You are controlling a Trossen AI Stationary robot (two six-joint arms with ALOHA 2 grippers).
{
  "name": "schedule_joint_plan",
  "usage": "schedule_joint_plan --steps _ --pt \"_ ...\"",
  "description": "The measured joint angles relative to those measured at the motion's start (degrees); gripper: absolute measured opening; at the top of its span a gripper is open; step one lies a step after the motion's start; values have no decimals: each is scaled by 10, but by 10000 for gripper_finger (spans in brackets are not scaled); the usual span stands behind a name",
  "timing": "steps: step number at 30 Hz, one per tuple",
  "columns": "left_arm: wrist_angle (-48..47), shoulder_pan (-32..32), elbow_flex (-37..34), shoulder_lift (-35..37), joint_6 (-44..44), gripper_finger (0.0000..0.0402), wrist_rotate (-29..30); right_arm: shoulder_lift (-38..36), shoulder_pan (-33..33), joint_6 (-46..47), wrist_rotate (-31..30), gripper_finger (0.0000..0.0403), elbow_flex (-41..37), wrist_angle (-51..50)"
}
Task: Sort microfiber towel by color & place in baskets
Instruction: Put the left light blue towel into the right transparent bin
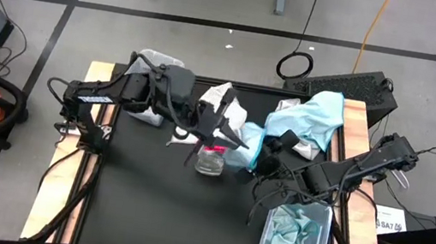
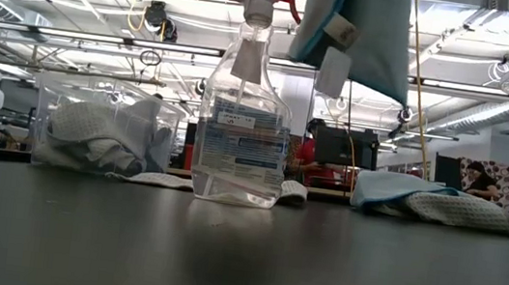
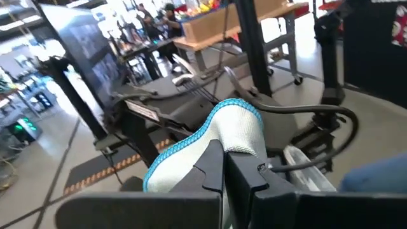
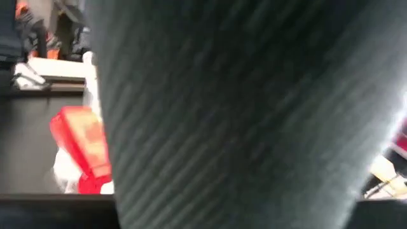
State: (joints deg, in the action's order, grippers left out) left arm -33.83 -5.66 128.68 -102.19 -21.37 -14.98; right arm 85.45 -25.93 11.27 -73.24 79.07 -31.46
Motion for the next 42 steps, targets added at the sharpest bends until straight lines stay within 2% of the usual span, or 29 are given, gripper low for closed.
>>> schedule_joint_plan --steps 3,5,15,18,23,30,33,36,42 --pt "-23 -11 0 0 0 3 0 0 -5 -1 7 49 0 -18" --pt "-51 -18 0 0 0 3 0 0 -10 -11 12 14 0 -20" --pt "-219 -55 0 0 5 4 45 -45 -59 -29 12 4 0 -17" --pt "-251 -62 0 0 16 15 49 -68 -80 -32 16 3 0 -12" --pt "-259 -79 -26 -1 15 86 83 -101 -117 -49 81 2 0 3" --pt "-256 -101 -34 -6 16 258 84 -132 -180 -48 174 2 0 4" --pt "-255 -103 -34 -7 31 309 92 -138 -211 -46 205 2 0 3" --pt "-263 -103 -34 -8 59 328 100 -139 -240 -39 244 2 0 4" --pt "-285 -104 -34 -13 75 330 112 -139 -292 3 320 2 0 0"
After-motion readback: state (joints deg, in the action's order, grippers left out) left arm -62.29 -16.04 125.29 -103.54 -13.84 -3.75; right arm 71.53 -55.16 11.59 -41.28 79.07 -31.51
